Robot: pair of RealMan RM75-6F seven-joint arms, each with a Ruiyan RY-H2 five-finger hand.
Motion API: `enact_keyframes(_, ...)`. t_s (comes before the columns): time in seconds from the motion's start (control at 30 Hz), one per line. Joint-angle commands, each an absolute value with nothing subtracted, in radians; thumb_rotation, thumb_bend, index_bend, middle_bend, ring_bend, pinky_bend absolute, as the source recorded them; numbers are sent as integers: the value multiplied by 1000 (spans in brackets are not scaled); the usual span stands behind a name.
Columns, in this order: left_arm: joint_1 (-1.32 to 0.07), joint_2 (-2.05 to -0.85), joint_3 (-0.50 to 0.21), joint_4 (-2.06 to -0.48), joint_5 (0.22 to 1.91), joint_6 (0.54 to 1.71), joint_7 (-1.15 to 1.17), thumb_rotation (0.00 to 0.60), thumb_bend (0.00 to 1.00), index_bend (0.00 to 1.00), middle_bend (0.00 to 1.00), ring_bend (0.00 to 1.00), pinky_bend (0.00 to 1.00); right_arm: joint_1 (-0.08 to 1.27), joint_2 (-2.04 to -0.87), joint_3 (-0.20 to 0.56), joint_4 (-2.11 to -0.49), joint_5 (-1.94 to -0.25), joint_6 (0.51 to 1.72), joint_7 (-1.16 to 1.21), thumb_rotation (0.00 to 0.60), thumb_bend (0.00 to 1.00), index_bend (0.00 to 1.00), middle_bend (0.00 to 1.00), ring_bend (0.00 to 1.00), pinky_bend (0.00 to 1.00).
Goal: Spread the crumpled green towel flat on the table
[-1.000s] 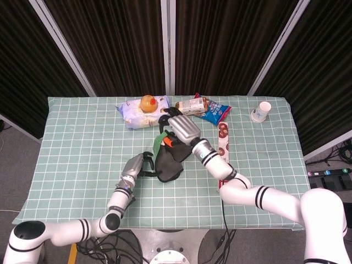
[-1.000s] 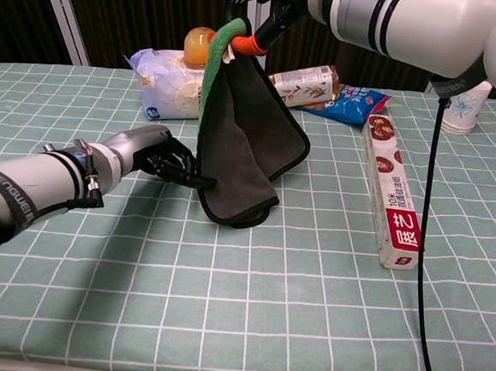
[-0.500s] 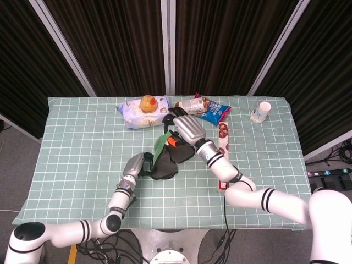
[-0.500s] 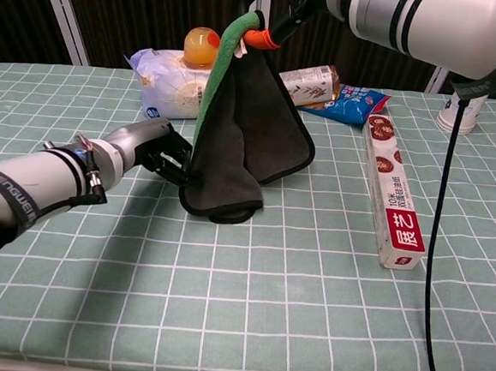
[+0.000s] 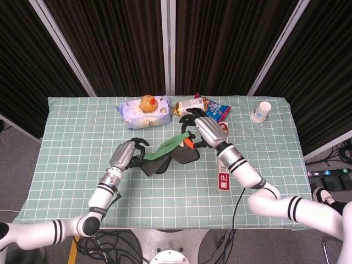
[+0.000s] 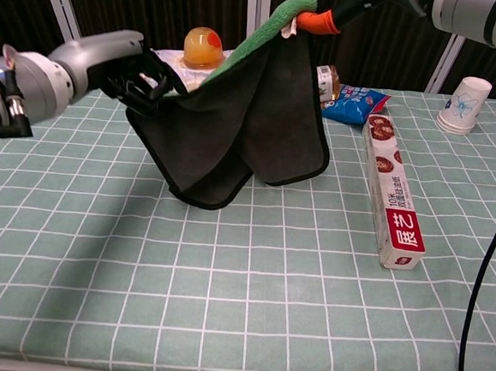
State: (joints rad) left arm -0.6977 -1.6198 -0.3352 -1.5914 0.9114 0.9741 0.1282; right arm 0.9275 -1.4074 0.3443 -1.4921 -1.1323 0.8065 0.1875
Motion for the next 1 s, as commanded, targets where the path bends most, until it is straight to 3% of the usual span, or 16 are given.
enact_keyframes(0.03, -704, -1575, -356, -1597, 929, 1000, 157, 600, 496, 825, 429, 237, 264, 937, -1412, 357, -1460, -1102, 788, 199, 569, 458, 661, 274, 57, 0)
enact_keyframes(0.4, -797, -1571, -461, -1377, 845, 967, 146, 600, 496, 828, 429, 237, 257, 1016, -1510, 415, -1242, -1111, 731, 311, 562, 458, 663, 275, 52, 0)
enact_keyframes(0.6, -825, -1598, -517, -1278, 877, 1017, 63, 600, 496, 827, 429, 237, 256, 1051, -1541, 438, -1150, -1178, 741, 398, 565, 458, 663, 276, 52, 0)
enact_keyframes(0.77, -797, -1589, -474, -1269, 944, 1041, 20, 600, 495, 826, 429, 237, 256, 1036, -1547, 394, -1139, -1235, 737, 459, 571, 458, 666, 278, 52, 0)
enact_keyframes(1.0, -705, -1551, -321, -1336, 1079, 1071, -9, 600, 493, 826, 429, 237, 256, 987, -1511, 279, -1198, -1334, 706, 531, 566, 458, 665, 278, 51, 0)
